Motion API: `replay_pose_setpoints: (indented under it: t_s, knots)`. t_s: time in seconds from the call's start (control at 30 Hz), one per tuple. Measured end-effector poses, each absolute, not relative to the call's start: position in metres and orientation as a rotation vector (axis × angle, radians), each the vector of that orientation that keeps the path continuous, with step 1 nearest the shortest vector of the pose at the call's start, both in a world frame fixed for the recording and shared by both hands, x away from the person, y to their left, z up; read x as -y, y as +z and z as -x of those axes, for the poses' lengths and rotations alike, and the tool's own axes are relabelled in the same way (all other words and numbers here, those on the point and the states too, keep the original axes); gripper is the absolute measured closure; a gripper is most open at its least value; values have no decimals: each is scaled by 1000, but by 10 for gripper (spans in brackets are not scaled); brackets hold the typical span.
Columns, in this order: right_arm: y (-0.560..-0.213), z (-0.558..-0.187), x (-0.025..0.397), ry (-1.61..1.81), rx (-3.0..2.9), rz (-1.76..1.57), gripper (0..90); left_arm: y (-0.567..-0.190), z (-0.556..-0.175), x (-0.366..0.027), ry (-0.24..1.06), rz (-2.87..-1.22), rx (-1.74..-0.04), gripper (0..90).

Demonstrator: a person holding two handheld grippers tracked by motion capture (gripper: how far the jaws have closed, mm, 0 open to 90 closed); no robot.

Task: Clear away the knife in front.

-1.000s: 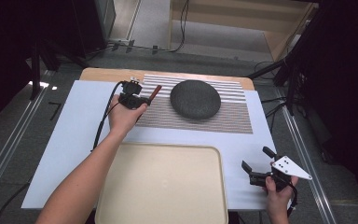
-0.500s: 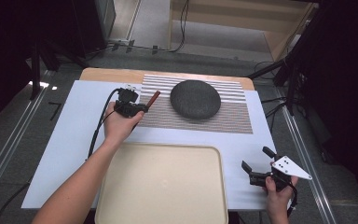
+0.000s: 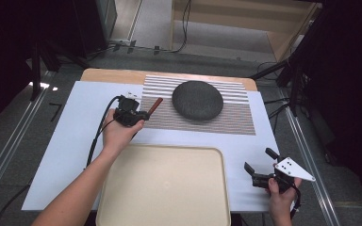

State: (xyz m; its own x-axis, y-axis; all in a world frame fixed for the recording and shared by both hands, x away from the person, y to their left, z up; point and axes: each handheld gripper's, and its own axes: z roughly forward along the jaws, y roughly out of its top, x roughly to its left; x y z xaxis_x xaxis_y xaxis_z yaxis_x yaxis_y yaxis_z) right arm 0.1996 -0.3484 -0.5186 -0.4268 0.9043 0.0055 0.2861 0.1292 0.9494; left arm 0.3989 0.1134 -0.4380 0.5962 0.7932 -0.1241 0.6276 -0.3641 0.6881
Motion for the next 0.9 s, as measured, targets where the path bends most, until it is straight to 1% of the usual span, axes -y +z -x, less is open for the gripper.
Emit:
replay_pose_setpoints:
  t_s: [0.4, 0.73, 0.9]
  knots:
    - [-519, -200, 348, 1309, -1805, -1147, 0, -439, -378, -117, 302, -2131, -1079, 772]
    - [-519, -199, 348, 1307, -1806, -1148, 0, -439, -362, -122, 284, -2107, -1065, 773]
    - [-519, -199, 348, 1307, -1807, -1148, 0, -442, -354, -123, 288, -2121, -1051, 772]
